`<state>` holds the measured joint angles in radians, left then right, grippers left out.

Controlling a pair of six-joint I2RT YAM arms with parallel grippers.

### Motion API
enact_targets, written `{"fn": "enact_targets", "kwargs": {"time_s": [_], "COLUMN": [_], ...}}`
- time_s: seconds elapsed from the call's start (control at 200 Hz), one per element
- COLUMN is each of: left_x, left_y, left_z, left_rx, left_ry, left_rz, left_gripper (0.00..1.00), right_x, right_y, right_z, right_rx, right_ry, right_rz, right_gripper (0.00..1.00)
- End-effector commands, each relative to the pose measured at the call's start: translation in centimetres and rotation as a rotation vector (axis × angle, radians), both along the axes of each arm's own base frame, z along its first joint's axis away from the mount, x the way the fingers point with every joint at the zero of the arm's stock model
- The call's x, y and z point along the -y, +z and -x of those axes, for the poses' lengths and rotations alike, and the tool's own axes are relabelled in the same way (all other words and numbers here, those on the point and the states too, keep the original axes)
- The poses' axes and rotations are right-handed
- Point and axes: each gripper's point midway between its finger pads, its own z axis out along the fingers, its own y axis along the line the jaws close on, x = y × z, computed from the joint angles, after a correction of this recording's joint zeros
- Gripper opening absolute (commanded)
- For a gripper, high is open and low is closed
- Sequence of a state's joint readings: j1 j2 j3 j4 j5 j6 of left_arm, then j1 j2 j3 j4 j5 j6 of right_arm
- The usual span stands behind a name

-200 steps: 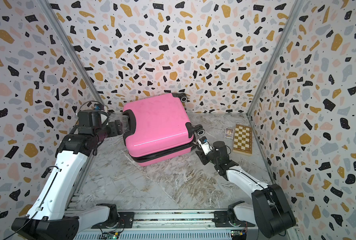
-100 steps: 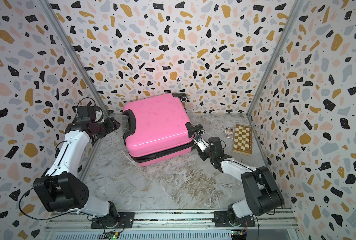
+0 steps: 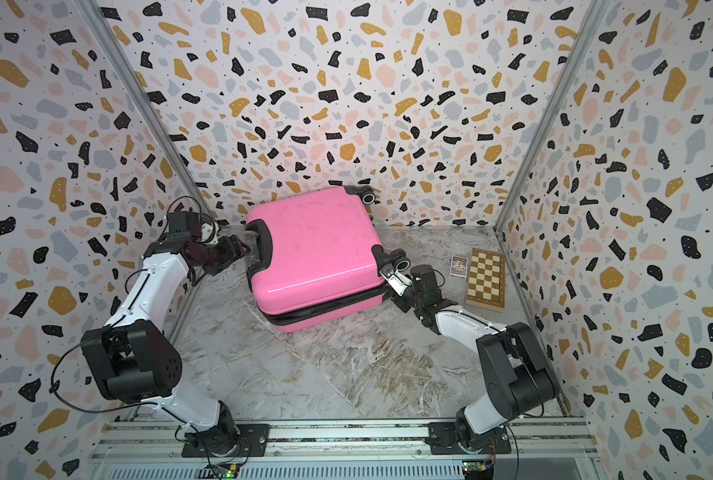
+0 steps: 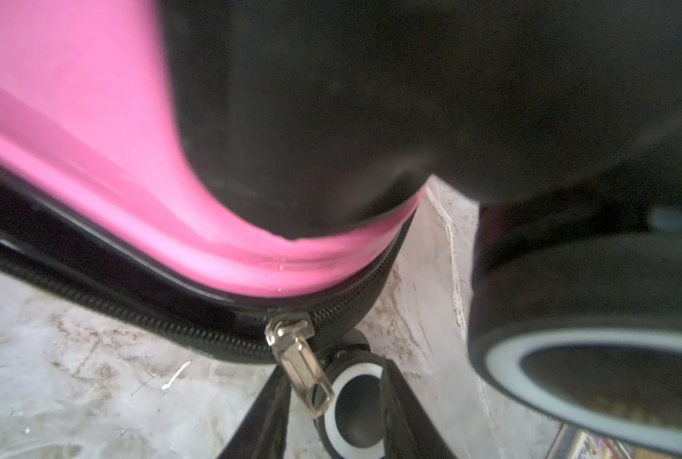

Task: Close the suitcase zippers
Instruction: Zip the zipper on the suitcase.

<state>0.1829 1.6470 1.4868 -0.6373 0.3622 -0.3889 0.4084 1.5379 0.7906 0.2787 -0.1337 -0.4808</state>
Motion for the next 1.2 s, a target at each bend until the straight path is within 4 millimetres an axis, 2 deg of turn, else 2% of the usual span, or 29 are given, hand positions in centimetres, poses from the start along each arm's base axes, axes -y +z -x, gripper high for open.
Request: {"fn": "enact_targets", "kwargs": {"time_s": [0.0, 0.401, 0.586, 0.857, 0.977, 1.047, 1.122, 1.193], "left_x": [0.3, 1.1, 1.0, 0.9, 1.8, 2.4, 2.7, 2.7], "left_y": [1.4, -0.8, -1.1, -2.1, -2.1, -2.1, -1.6, -0.6], "left_z": [-1.1, -1.3, -1.3, -1.6, -2.0, -2.2, -2.3, -2.4], "left_rx": [0.057, -0.017, -0.027, -0.054, -0.047, -0.044, -0.025, 0.008], "left_ry": [-0.026, -0.094, -0.103, -0.084, -0.106, -0.117, -0.106, -0.079], "left_rz": [0.010, 0.020, 0.001, 0.002, 0.044, 0.059, 0.085, 0.101], "left_gripper": [0.75, 0.69, 0.66, 0.54, 0.42, 0.31, 0.17, 0.09], "right_x": [-1.7, -2.2, -2.7, -3.6, -3.9, -4.4, -5.1, -5.9], "right_y": [0.3, 0.4, 0.7, 0.9, 1.2, 1.2, 1.3, 1.5], "right_z": [-0.5, 0.1, 1.2, 3.1, 3.8, 4.6, 5.7, 6.7], "right_rx": [0.008, 0.020, 0.002, -0.037, -0.054, -0.071, -0.091, -0.109], "right_ry": [0.048, 0.075, 0.109, 0.142, 0.159, 0.189, 0.229, 0.263], "right_rz": [0.029, 0.070, 0.055, 0.012, -0.011, -0.021, -0.029, -0.047], "right_gripper": [0.35, 0.00, 0.00, 0.00, 0.00, 0.00, 0.00, 0.00]}}
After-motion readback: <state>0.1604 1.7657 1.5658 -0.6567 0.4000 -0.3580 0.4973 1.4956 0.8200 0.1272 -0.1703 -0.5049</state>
